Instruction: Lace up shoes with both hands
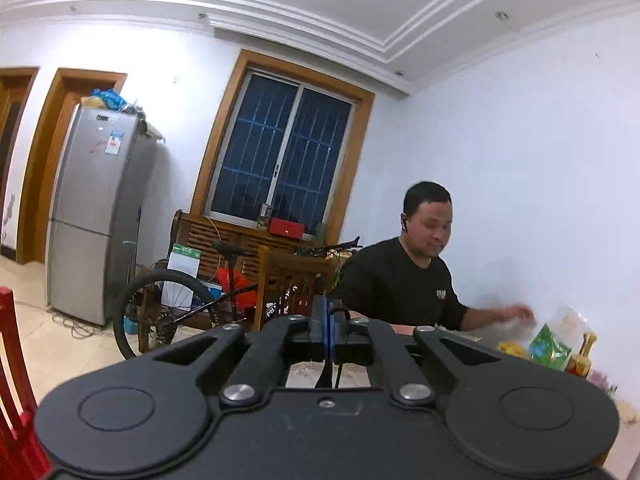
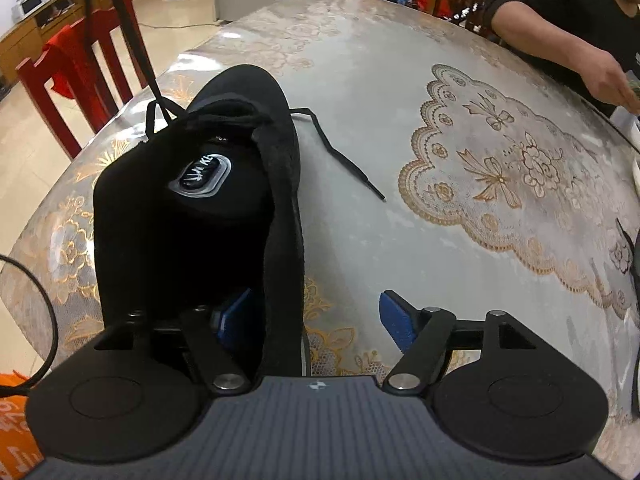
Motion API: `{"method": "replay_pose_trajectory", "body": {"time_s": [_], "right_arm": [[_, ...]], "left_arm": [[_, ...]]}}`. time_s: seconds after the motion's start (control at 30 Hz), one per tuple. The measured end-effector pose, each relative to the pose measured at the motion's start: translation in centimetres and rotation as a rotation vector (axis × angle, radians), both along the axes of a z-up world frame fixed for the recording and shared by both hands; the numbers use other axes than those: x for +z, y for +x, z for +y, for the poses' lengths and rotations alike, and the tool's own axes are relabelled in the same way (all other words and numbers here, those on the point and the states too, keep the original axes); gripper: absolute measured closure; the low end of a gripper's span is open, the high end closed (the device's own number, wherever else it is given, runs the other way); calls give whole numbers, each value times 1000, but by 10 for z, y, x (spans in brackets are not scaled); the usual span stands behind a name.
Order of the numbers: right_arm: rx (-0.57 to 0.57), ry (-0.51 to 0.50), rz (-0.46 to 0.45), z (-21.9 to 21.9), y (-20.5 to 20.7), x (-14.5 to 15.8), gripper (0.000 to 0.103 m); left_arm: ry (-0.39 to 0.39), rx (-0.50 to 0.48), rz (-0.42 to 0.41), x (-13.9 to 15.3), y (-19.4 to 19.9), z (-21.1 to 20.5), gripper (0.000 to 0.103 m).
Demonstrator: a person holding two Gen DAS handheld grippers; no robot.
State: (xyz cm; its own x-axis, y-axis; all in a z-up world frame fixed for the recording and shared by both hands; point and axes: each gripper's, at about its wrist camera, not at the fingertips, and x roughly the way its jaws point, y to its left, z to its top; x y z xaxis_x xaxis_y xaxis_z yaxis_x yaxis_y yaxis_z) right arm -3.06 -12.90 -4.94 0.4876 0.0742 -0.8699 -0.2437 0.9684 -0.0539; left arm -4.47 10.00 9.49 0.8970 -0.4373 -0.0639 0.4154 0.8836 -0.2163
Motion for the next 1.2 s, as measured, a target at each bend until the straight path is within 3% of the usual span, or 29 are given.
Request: {"method": "replay_pose_trajectory", "body": {"time_s": [0.13, 0.17, 0.2, 0.23, 0.27, 0.3, 0.33, 0.53, 0.73, 0.83, 0.93, 1.03, 1.2], "right_arm": [[-41, 25, 8, -6, 1, -1, 22], [-51, 33, 10, -7, 2, -2, 21], [-59, 42, 11, -9, 2, -2, 20], [-65, 49, 11, -10, 2, -2, 20], [-68, 53, 9, -11, 2, -2, 20], [-67, 52, 4, -10, 2, -2, 20], [-67, 49, -2, -10, 2, -1, 20], [-35, -19, -122, -7, -3, 21, 24], [23, 40, -112, -21, 3, 25, 24], [27, 57, -105, -28, 7, 25, 24], [16, 2, -157, -34, 11, 25, 24], [-20, -68, -216, -44, 22, 25, 28], [-97, -74, -221, -75, 36, 27, 31]], "left_arm": [[43, -10, 14, 0, -6, -2, 101], [54, -12, 18, 0, -8, -3, 99], [65, -11, 20, 0, -10, -2, 90], [81, -9, 34, 0, -13, -1, 60], [99, -8, 56, 0, -16, 1, 39], [116, -4, 75, -1, -19, 2, 10], [138, 7, 91, -3, -22, 3, 7], [340, 100, 321, -29, -29, -5, 7], [544, 131, 652, -65, -37, -25, 6], [524, 163, 795, -84, -41, -23, 6], [426, 243, 882, -93, -43, -15, 6], [333, 302, 899, -92, -43, -13, 6], [279, 335, 885, -86, -43, -23, 6]]}}
